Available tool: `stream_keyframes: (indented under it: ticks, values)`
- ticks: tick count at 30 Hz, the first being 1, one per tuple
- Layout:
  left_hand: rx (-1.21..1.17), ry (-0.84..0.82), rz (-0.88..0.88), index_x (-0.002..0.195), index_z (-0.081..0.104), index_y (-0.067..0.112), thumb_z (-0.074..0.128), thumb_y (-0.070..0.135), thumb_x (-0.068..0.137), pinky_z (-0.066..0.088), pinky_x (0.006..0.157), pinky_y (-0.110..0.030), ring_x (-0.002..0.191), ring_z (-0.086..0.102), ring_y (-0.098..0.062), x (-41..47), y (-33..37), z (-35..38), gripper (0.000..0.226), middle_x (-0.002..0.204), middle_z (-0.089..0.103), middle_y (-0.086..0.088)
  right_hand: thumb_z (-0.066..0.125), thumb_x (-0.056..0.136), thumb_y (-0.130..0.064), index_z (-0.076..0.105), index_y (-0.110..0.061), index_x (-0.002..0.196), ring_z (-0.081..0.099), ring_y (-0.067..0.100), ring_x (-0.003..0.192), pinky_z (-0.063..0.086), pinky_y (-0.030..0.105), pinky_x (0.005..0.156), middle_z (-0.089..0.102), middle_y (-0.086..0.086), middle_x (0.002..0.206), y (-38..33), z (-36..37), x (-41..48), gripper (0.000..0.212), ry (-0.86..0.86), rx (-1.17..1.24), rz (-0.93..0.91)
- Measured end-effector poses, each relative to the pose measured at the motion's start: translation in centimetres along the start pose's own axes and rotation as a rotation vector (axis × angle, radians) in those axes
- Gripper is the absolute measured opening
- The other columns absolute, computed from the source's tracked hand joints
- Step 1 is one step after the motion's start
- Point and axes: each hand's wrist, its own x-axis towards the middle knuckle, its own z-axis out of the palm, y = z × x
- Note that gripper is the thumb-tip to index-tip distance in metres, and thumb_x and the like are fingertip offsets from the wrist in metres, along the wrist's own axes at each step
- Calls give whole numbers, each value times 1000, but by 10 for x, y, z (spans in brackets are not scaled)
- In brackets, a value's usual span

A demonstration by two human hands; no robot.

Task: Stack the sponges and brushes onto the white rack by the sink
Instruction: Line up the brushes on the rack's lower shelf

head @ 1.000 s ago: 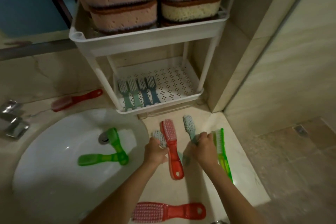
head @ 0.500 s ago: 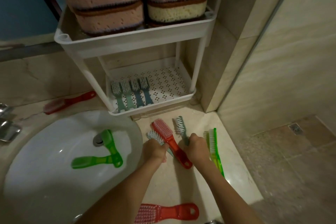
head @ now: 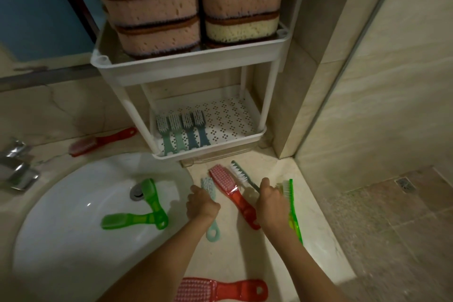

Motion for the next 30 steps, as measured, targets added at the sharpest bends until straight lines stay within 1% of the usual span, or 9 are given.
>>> stream_keyframes:
  ticks: [2, 5, 10, 14, 17, 20, 23, 27, 30]
  values:
    - [-16, -13, 3, 132, 25, 0, 69, 17, 77, 47, 95, -36, 120, 53, -34, -1, -5, -3, 72, 133, 49, -19, 44, 92, -10, 42, -8, 115, 57, 30, 106, 45, 37, 79, 62, 14, 115, -1, 0, -4, 23, 5, -2, -6]
    - [21, -28, -1, 129, 34, 2, 67, 18, 79, 48, 94, -33, 120, 54, -32, -2, -15, -11, 62, 132, 51, -17, 41, 95, -12, 45, -9, 115, 57, 30, 104, 45, 37, 79, 61, 13, 113, -1, 1, -5, 21, 30, 13, 15]
    - [100, -24, 49, 123, 52, 3, 59, 20, 82, 50, 92, -30, 116, 57, -30, 1, -34, -26, 45, 128, 55, -16, 40, 94, -10, 51, -11, 120, 59, 28, 97, 43, 34, 70, 61, 12, 106, -7, -3, -1, 29, 94, 20, -4]
    - [40, 80, 170, 114, 57, 4, 47, 20, 91, 49, 88, -34, 110, 59, -33, 2, -32, -45, 29, 119, 62, -16, 38, 91, -6, 54, -13, 116, 60, 30, 93, 33, 31, 64, 63, 12, 102, -23, -11, 4, 31, 162, 90, -48]
    - [-47, 165, 275, 105, 55, -1, 42, 13, 93, 47, 85, -40, 101, 60, -37, 3, -20, -66, 22, 108, 64, -22, 41, 89, -6, 58, -11, 108, 59, 33, 91, 33, 31, 63, 66, 14, 99, -40, -21, 13, 25, 199, 246, -62]
    - [-191, 201, 368, 104, 56, 1, 43, 13, 95, 50, 83, -41, 96, 63, -34, 5, 0, -89, 20, 101, 66, -19, 45, 87, -2, 62, -8, 103, 62, 33, 89, 46, 36, 68, 69, 15, 95, -60, -34, 34, 24, 248, 393, -99]
    - [-369, 152, 353, 96, 56, 2, 42, 14, 96, 53, 81, -39, 90, 63, -30, 18, 22, -111, 18, 98, 64, -17, 47, 89, -1, 64, -3, 97, 65, 33, 89, 53, 40, 75, 69, 17, 94, -78, -49, 67, 19, 295, 415, -174]
    - [-586, 57, 227, 92, 50, 4, 39, 7, 98, 49, 61, -34, 83, 58, -26, 36, 41, -135, 13, 95, 59, -22, 44, 91, -1, 60, -2, 109, 63, 32, 103, 51, 38, 86, 66, 17, 109, -96, -60, 117, 23, 158, 263, -161]
    - [-676, 12, 172, 79, 49, 4, 40, 4, 97, 47, 58, -28, 78, 55, -26, 46, 49, -143, 20, 91, 54, -18, 43, 94, -4, 52, -5, 122, 58, 29, 113, 49, 37, 95, 60, 16, 121, -104, -59, 142, 29, 44, 178, -152]
